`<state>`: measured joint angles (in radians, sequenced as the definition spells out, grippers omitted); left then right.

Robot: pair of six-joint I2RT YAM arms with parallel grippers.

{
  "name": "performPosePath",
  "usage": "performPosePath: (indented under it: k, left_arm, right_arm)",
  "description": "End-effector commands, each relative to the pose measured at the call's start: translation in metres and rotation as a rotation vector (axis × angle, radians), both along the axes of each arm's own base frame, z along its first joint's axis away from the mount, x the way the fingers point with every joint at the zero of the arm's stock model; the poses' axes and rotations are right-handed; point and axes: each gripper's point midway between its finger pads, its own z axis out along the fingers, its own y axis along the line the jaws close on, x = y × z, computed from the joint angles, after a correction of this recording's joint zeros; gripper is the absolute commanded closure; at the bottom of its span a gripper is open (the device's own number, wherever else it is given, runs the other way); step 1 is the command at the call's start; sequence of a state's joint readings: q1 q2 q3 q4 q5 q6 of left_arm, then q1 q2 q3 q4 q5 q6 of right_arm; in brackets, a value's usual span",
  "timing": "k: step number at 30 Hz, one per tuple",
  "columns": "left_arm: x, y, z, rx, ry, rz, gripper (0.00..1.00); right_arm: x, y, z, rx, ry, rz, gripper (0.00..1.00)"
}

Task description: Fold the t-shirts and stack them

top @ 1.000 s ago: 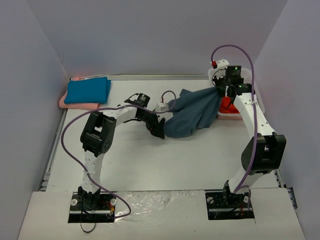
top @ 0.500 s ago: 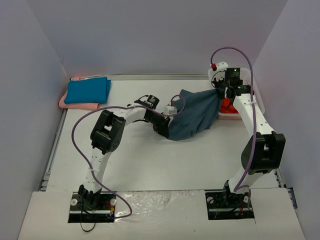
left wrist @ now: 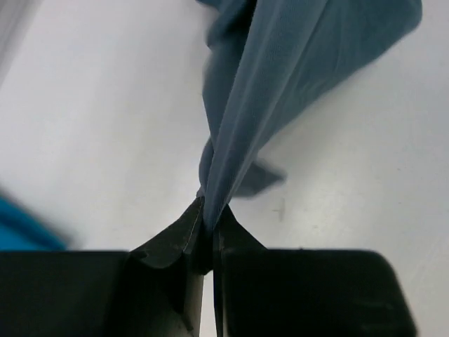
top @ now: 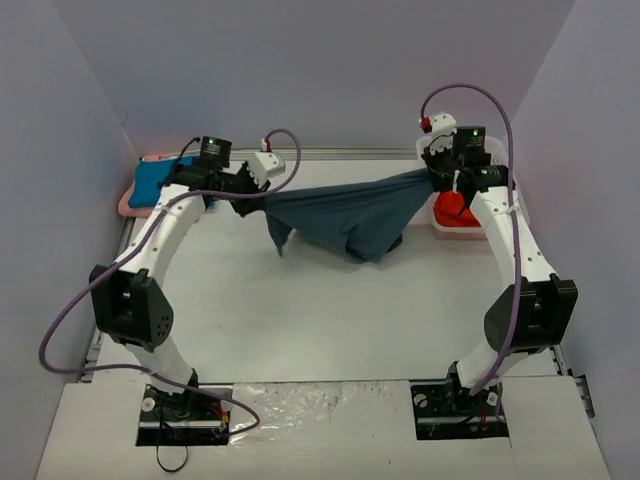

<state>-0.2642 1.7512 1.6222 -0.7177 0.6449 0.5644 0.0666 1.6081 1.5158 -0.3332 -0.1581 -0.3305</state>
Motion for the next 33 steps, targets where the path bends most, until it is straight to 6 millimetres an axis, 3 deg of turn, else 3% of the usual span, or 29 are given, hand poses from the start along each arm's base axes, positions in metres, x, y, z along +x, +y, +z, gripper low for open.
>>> performPosePath:
  k: [1,5,9,10,17,21,27,33]
  left_arm:
    - [-0.006,0.048,0.074,0.166,-0.218,0.106,0.98]
    - [-0.017,0.055,0.122,0.158,-0.315,0.139,0.98]
    - [-0.029,0.055,0.135,0.174,-0.345,0.143,0.98]
    - [-0.034,0.054,0.141,0.179,-0.364,0.143,0.98]
    - [-0.052,0.071,0.161,0.194,-0.450,0.228,0.98]
    - [-0.076,0.061,0.167,0.102,-0.417,0.198,0.98]
    - [-0.109,0.067,0.192,0.048,-0.508,0.183,0.98]
    - [-0.126,0.071,0.211,0.023,-0.546,0.177,0.98]
  right_arm:
    - [0.010,-0.026,0.106,-0.052,-0.268,-0.077,1.00]
    - [0.004,-0.017,0.137,-0.014,-0.331,-0.046,1.00]
    - [-0.016,-0.005,0.151,0.031,-0.360,0.010,1.00]
    - [-0.019,-0.006,0.143,0.026,-0.343,0.016,1.00]
    - [-0.044,-0.010,0.138,-0.006,-0.342,0.019,1.00]
    - [-0.068,-0.010,0.151,0.003,-0.378,0.024,1.00]
    - [-0.113,-0.002,0.177,0.035,-0.439,0.064,1.00]
    - [-0.149,0.004,0.208,0.057,-0.511,0.106,1.00]
